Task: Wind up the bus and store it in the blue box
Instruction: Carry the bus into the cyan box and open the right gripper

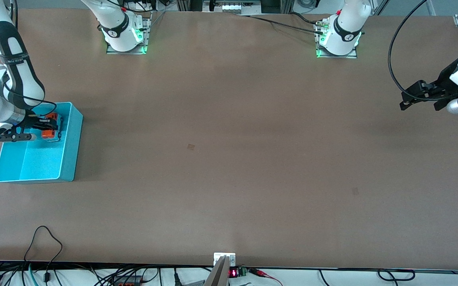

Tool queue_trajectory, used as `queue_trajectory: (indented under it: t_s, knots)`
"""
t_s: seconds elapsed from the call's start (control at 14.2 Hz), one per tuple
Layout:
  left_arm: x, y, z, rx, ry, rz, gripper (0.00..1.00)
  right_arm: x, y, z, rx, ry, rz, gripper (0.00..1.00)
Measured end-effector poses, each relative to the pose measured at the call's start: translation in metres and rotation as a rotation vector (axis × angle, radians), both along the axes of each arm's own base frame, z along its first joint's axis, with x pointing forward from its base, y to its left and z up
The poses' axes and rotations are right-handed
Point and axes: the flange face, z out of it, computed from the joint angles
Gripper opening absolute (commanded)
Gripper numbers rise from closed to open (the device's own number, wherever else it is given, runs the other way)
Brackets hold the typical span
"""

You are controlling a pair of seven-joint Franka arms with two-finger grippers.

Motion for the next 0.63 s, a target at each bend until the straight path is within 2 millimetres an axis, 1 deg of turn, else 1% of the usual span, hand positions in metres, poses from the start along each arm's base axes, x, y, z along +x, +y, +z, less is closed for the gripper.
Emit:
queue_trajectory:
  t_s: [0.21, 0.35, 0.42, 0.49, 0.56, 0.63]
  knots:
    - [0.0, 0.0, 0.0, 0.0, 0.0, 0.0, 1.0, 0.001, 0.0, 0.0, -0.001, -0.001, 0.001, 1.0]
    - [0.0, 0.002, 0.0, 0.0, 0.0, 0.003, 1.0, 0.006, -0.001, 0.008, -0.006, -0.018, 0.005, 1.0]
    - [0.0, 0.003, 0.0, 0.0, 0.0, 0.006, 1.0, 0.012, 0.001, 0.018, -0.006, -0.029, 0.011, 1.0]
    - [0.0, 0.005, 0.0, 0.0, 0.0, 0.007, 1.0, 0.019, 0.005, 0.034, 0.003, -0.03, 0.02, 1.0]
    - [0.0, 0.005, 0.0, 0.0, 0.002, 0.008, 1.0, 0.03, 0.012, 0.056, 0.017, -0.028, 0.035, 1.0]
    - [-0.001, 0.005, -0.001, 0.0, 0.008, 0.008, 1.0, 0.042, 0.02, 0.084, 0.031, -0.026, 0.053, 1.0]
